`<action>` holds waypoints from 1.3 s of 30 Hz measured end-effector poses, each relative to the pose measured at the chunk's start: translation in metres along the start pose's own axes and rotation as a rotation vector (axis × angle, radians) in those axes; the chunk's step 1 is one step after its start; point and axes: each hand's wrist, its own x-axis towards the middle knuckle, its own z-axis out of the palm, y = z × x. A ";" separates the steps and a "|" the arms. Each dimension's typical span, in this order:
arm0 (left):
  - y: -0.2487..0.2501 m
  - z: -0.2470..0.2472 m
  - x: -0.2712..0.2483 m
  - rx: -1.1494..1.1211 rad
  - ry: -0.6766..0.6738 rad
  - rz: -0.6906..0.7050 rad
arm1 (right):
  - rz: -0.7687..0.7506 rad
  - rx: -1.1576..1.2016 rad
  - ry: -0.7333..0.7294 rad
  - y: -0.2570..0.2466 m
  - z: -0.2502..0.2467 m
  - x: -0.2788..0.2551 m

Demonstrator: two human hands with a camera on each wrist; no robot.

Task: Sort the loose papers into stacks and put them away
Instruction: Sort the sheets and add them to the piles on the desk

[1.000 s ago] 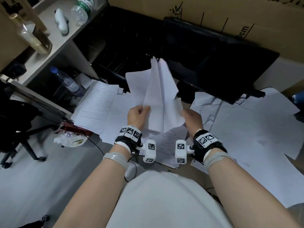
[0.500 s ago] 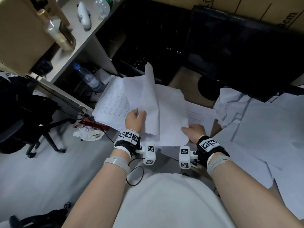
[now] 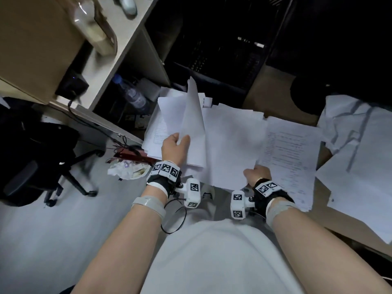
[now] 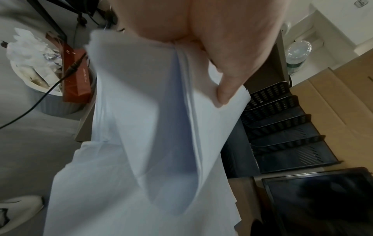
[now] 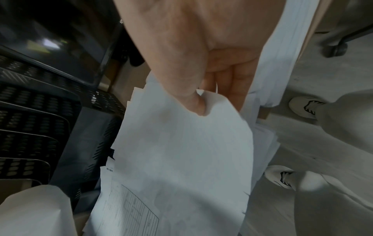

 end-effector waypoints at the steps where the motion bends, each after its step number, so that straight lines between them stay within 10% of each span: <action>1: 0.000 -0.003 0.004 0.005 -0.015 0.008 | -0.003 -0.002 0.006 -0.002 0.005 -0.001; 13: 0.006 -0.010 0.023 0.032 -0.234 0.090 | -0.076 0.199 0.184 -0.047 0.013 -0.027; 22: 0.022 0.011 0.023 -0.015 -0.328 0.129 | -0.497 0.584 -0.214 -0.110 0.014 -0.067; 39: 0.034 0.013 0.034 -0.006 -0.412 0.251 | -0.378 0.495 -0.055 -0.107 0.000 -0.067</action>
